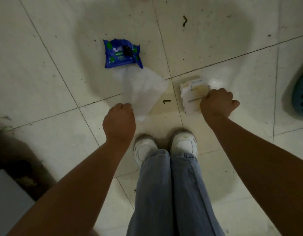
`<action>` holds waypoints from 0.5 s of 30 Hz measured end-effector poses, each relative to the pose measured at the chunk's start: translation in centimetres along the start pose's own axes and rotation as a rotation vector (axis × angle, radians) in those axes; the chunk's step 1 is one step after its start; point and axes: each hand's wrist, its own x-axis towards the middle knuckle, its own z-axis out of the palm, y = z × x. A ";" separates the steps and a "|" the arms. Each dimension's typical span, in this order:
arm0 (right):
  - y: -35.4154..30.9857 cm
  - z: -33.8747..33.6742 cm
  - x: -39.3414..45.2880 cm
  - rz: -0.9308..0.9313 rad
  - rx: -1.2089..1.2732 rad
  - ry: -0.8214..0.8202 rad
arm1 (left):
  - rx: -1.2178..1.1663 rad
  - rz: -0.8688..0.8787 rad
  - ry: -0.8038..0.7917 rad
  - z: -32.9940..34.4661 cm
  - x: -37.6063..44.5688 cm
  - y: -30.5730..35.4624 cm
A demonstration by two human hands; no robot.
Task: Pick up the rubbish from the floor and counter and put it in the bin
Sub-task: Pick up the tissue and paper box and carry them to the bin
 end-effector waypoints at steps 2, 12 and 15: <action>0.8 -1.7 -1.8 -0.016 0.017 -0.011 | -0.021 -0.016 -0.019 -2.1 -0.9 0.8; 10.1 -23.6 -13.4 0.092 0.352 0.027 | 0.111 0.420 0.060 -19.7 -8.9 14.3; 15.5 -30.7 -15.4 0.243 0.458 0.100 | 0.160 0.577 0.088 -24.8 -11.7 20.7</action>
